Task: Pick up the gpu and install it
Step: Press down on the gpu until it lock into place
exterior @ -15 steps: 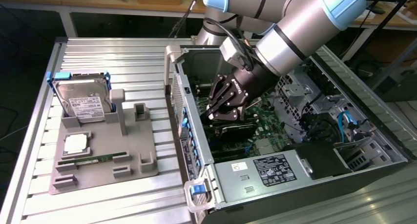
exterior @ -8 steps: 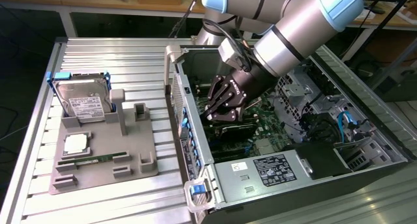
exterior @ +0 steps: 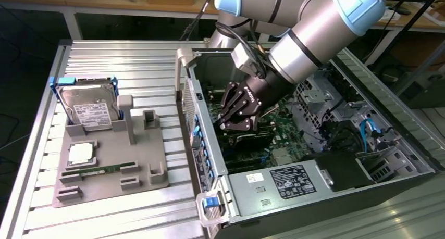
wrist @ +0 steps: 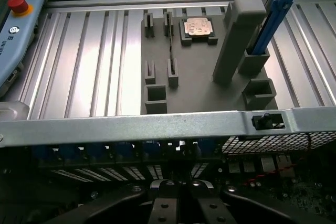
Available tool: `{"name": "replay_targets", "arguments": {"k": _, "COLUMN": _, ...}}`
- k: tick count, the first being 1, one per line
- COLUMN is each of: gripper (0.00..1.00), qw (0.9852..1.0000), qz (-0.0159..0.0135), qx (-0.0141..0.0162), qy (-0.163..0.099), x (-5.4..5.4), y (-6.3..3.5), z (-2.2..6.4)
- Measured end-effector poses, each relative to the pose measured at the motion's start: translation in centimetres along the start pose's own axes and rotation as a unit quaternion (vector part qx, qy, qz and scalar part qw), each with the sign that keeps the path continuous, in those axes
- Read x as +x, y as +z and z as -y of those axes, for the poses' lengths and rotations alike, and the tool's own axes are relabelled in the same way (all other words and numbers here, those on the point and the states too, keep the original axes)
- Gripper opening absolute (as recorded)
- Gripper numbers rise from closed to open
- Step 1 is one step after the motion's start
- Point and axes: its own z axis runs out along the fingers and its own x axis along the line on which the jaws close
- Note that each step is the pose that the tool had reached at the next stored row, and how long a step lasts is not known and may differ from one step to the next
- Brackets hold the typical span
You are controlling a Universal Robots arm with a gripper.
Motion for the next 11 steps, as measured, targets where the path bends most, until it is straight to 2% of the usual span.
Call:
{"name": "replay_targets", "arguments": {"k": 4, "gripper": 0.11, "qw": 1.0000, "qz": -0.0003, "qx": -0.0010, "qy": 0.000, "x": 0.00, "y": 0.13, "z": 0.12}}
{"name": "replay_targets", "arguments": {"k": 7, "gripper": 0.11, "qw": 1.0000, "qz": -0.0007, "qx": -0.0033, "qy": 0.001, "x": -0.05, "y": -0.05, "z": 0.35}}
{"name": "replay_targets", "arguments": {"k": 8, "gripper": 0.11, "qw": 1.0000, "qz": -0.0008, "qx": -0.0044, "qy": 0.001, "x": -0.11, "y": -0.09, "z": 0.39}}
{"name": "replay_targets", "arguments": {"k": 11, "gripper": 0.11, "qw": 0.9999, "qz": -0.0007, "qx": -0.0106, "qy": 0.002, "x": -0.26, "y": -0.14, "z": 0.40}}
